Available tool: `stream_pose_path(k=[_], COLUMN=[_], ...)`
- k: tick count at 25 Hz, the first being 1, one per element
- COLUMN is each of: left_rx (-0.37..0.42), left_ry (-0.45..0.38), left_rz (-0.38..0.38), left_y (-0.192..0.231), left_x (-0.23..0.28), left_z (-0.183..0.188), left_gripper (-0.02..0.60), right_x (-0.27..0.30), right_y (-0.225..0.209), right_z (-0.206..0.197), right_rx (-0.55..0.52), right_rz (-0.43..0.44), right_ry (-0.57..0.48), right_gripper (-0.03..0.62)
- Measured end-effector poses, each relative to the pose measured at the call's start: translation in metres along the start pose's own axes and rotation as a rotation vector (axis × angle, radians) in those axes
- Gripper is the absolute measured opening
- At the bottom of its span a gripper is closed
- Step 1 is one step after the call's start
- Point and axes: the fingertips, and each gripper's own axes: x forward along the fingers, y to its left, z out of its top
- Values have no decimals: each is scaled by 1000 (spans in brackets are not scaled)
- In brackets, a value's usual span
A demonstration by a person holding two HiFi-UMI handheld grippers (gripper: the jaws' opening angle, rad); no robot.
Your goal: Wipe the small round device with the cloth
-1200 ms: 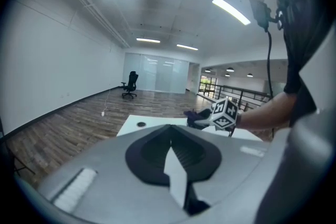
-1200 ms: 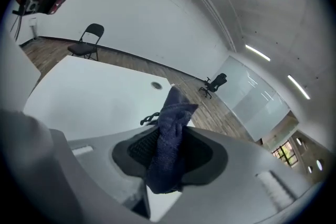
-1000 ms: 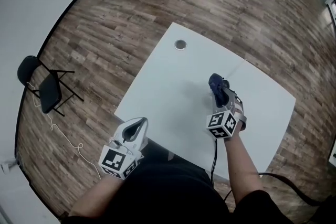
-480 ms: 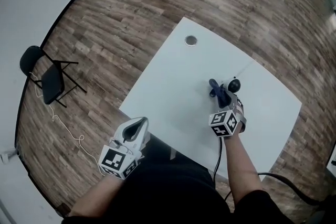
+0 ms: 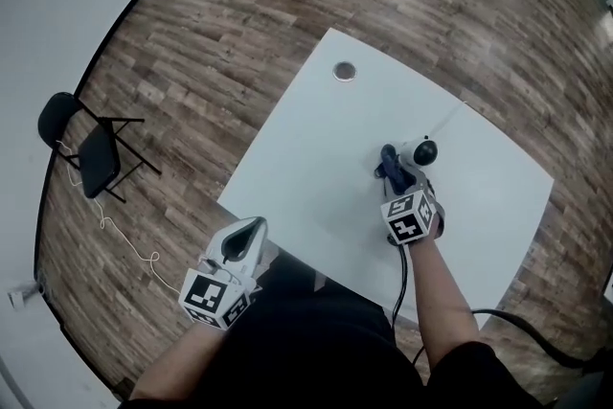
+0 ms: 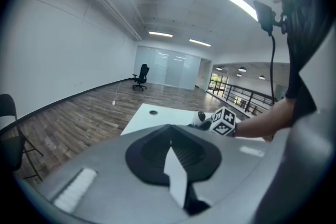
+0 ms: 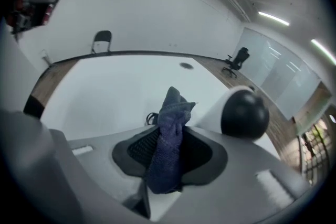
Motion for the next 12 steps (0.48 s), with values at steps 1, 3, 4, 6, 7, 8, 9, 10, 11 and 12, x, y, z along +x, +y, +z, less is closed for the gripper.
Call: stream_pose_path(k=[1,3,4,6,7,8,9,10,11,12], left_rx=[2,11,18,30,36,41,47,52,58,62], left_ry=[-10,-34,-44,-57,-59,-59,-58,-57,-55,-54], left_rz=[-5,-19,-26,-41,-48,-55,-60,-64,-64,-61], left_y=[1,-1,-4,-9,-12,-15,-17,-18,-18,-18], left_x=[3,10,14,20,23,24,25,25,25,24], left_z=[4,12,16,22,23,24,24,24,24,25], left_gripper=[6,6,6,6,6,6,6,6,6,6], right_x=[-10,-42,-58,-80,-83,-81,-77,-73,-69,-67], right_y=[8,1,-14,-55,-74,-87,-96,-101,-105,-108], right_z=[16,50,60,63,55,44,33,23,16,11], right_rx=[-54,-169,-192,-151,-117,-94,-85,-84,-86,-86], right_rz=[24,-48,-125,-268,-312,-334,-339,-338,-336,-338], right_ry=[-64,-204,-251,-277,-258,-226,-194,-172,-158,-150], right_gripper=[124,124,124,124,124,126,126,126,124,124])
